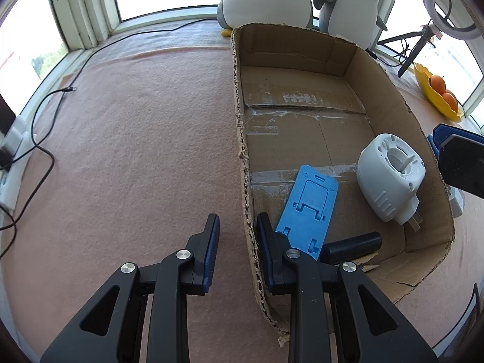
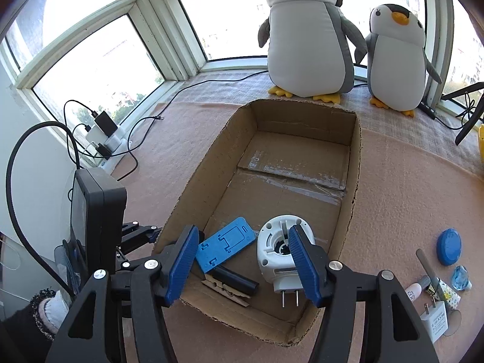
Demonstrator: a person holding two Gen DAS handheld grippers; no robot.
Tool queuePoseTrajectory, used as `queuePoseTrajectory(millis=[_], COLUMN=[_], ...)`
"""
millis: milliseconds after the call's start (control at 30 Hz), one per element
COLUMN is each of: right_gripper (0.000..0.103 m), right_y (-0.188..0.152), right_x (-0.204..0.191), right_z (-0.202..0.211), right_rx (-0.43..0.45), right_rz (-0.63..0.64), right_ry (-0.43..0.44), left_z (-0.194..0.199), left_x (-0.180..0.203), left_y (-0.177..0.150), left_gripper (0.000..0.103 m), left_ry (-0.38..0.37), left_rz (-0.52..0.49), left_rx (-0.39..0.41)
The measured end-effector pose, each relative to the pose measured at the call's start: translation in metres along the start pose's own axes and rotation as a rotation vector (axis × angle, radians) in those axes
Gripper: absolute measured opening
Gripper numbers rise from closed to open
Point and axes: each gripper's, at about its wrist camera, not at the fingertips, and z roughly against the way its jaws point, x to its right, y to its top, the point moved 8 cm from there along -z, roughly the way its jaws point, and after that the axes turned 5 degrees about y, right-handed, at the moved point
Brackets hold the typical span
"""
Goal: Organize rigid objects
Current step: 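Move the right tool to the white AC adapter and close on it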
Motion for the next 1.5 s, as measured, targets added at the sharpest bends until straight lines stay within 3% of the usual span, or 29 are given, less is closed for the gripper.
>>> queuePoseTrajectory(millis=[467,633,800,1100,1500], right_gripper=[0.058,0.058,0.058,0.058,0.057], right_y=[-0.031,-0.051,-0.079,-0.117,-0.114], right_x=[0.061,0.102,0.144,0.189,0.198], right_z=[0.067,0.099,0.119,0.113,0.082], right_rx=[0.049,0.091,0.057,-0.05,-0.131], right_rz=[-0.07,-0.118,-0.115,-0.121,-0.055], right_ry=[-0.013,-0.067,-0.151,-0.199,-0.23], left_z=[-0.001,0.0,0.0,0.0,0.0], left_x=[0.001,0.002,0.003,0.004,0.005], left_y=[0.0,0.0,0.0,0.0,0.0], left_gripper=[0.025,0.025,0.025,0.025,0.025], left_ry=[0.018,0.021,0.028,0.035,0.036], left_rz=[-0.007,-0.006,-0.008,-0.004,-0.001], left_rx=[-0.004,-0.003,-0.003,-0.003,-0.004])
